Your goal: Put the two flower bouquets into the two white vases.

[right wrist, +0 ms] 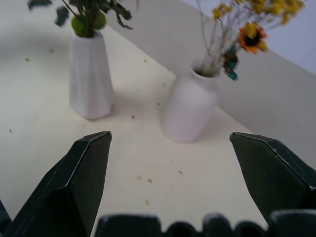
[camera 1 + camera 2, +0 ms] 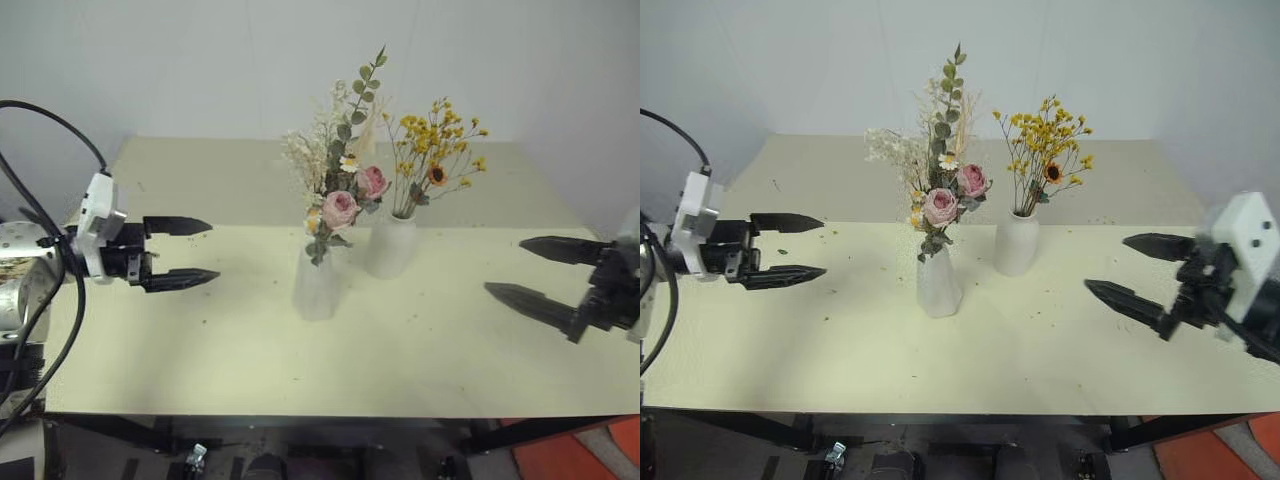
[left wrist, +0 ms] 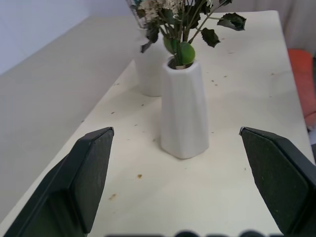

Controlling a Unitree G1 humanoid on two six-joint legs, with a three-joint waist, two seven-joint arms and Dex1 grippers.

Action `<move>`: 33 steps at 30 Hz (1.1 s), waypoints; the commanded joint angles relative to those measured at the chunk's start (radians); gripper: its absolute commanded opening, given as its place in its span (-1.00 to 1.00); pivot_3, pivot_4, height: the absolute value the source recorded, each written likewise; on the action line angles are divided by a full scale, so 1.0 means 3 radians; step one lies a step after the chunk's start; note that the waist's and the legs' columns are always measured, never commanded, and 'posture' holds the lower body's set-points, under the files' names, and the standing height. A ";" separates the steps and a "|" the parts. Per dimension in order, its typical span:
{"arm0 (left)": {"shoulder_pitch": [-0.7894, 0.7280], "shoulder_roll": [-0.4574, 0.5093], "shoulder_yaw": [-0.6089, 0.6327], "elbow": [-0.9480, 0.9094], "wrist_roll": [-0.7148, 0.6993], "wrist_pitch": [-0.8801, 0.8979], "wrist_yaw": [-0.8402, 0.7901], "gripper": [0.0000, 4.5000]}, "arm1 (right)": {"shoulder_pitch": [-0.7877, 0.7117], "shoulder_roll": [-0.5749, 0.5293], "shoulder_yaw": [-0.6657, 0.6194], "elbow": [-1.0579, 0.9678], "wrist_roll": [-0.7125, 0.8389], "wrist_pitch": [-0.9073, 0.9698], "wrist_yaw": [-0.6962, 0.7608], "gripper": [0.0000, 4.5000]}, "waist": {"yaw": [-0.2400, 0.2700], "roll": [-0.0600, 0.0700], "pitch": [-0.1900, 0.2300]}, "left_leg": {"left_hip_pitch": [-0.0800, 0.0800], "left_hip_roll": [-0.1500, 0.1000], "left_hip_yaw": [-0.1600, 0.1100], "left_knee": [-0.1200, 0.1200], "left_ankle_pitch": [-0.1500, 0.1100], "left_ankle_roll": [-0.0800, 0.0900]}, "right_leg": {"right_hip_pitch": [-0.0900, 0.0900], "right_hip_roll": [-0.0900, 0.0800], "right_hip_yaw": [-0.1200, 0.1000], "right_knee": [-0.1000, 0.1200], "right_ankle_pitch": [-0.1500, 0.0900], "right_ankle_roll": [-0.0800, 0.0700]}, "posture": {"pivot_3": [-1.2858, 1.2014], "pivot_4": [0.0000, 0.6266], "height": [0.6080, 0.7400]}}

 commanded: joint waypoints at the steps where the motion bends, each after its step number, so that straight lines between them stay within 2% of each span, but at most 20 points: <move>1: 0.0012 0.0087 0.0151 -0.0092 -0.0042 -0.0167 0.0026 0.99 | 0.0073 -0.0102 -0.0228 0.0069 -0.0144 -0.0137 0.0164 1.00 | 0.0000 0.0000 0.0000 | 0.0001 0.0001 0.0000 0.0000 0.0000 0.0000 | 0.0001 0.0001 0.0000 0.0001 0.0000 0.0000 | 0.03 -0.52 1.00; 4: 0.0027 0.0009 0.0242 -0.0080 -0.0070 -0.0257 0.0191 0.99 | 0.0126 -0.0092 -0.0255 0.0101 -0.0341 -0.0317 0.0220 1.00 | -0.0002 0.0000 0.0000 | 0.0002 0.0001 0.0000 0.0000 0.0000 0.0000 | 0.0001 0.0001 0.0000 0.0001 0.0000 0.0000 | 0.03 -0.52 1.00; 7: 0.0069 -0.0083 0.0268 -0.0106 0.0029 -0.0581 0.0311 0.99 | 0.0108 0.0162 -0.0243 0.0108 -0.0562 -0.0755 0.0149 1.00 | -0.0011 -0.0001 -0.0001 | 0.0002 0.0001 0.0001 -0.0001 0.0000 0.0000 | 0.0001 0.0000 0.0000 0.0000 0.0000 0.0000 | 0.03 -0.52 1.00; 9: 0.0127 -0.0039 0.0250 -0.0126 0.0028 -0.0645 0.0243 0.99 | 0.0087 0.0222 -0.0235 0.0128 -0.0632 -0.0838 0.0070 1.00 | -0.0015 -0.0001 -0.0001 | 0.0001 0.0001 0.0001 -0.0001 0.0000 0.0000 | 0.0000 0.0001 0.0000 -0.0001 0.0000 0.0000 | 0.03 -0.52 1.00; 14: 0.0032 -0.0012 0.0261 -0.0047 -0.0099 -0.0570 0.0262 0.99 | -0.0022 0.0237 -0.0270 0.0112 -0.0503 -0.0788 -0.0018 1.00 | -0.0018 -0.0001 -0.0001 | 0.0003 0.0001 0.0002 -0.0001 0.0000 0.0000 | 0.0001 0.0001 0.0001 0.0002 0.0000 0.0000 | 0.03 -0.52 1.00; 19: -0.0138 -0.0115 0.0139 0.0011 -0.0013 -0.0646 0.0374 0.99 | 0.0309 0.0356 -0.0410 -0.0090 -0.0536 -0.0741 0.0031 1.00 | 0.0010 -0.0001 -0.0001 | 0.0001 0.0000 0.0001 -0.0001 0.0000 0.0000 | 0.0001 0.0000 0.0001 0.0000 0.0000 0.0000 | 0.03 -0.52 1.00; 21: -0.0139 -0.0142 0.0225 0.0035 -0.0132 -0.0623 0.0339 0.99 | 0.0373 0.0435 -0.0457 -0.0160 -0.0447 -0.0761 0.0021 1.00 | 0.0006 -0.0001 -0.0001 | -0.0001 0.0000 0.0001 -0.0001 0.0000 0.0000 | 0.0001 0.0000 0.0001 -0.0002 0.0000 0.0001 | 0.03 -0.52 1.00; 27: -0.0154 -0.0312 0.0408 0.0150 -0.0194 -0.0812 0.0571 0.99 | 0.0354 0.0582 -0.0242 -0.0227 -0.0514 -0.0866 -0.0190 1.00 | -0.0025 -0.0001 -0.0002 | 0.0009 0.0001 0.0002 -0.0001 0.0000 0.0000 | 0.0006 0.0001 0.0003 0.0003 0.0000 0.0000 | 0.03 -0.52 1.00; 33: -0.0206 -0.0065 0.0376 0.0136 -0.0284 -0.0576 0.0419 0.99 | 0.0324 0.0568 -0.0229 -0.0203 -0.0275 -0.0832 -0.0115 1.00 | -0.0022 -0.0002 -0.0002 | 0.0007 0.0001 0.0002 -0.0001 0.0000 0.0000 | 0.0005 0.0001 0.0002 0.0001 0.0000 0.0000 | 0.03 -0.52 1.00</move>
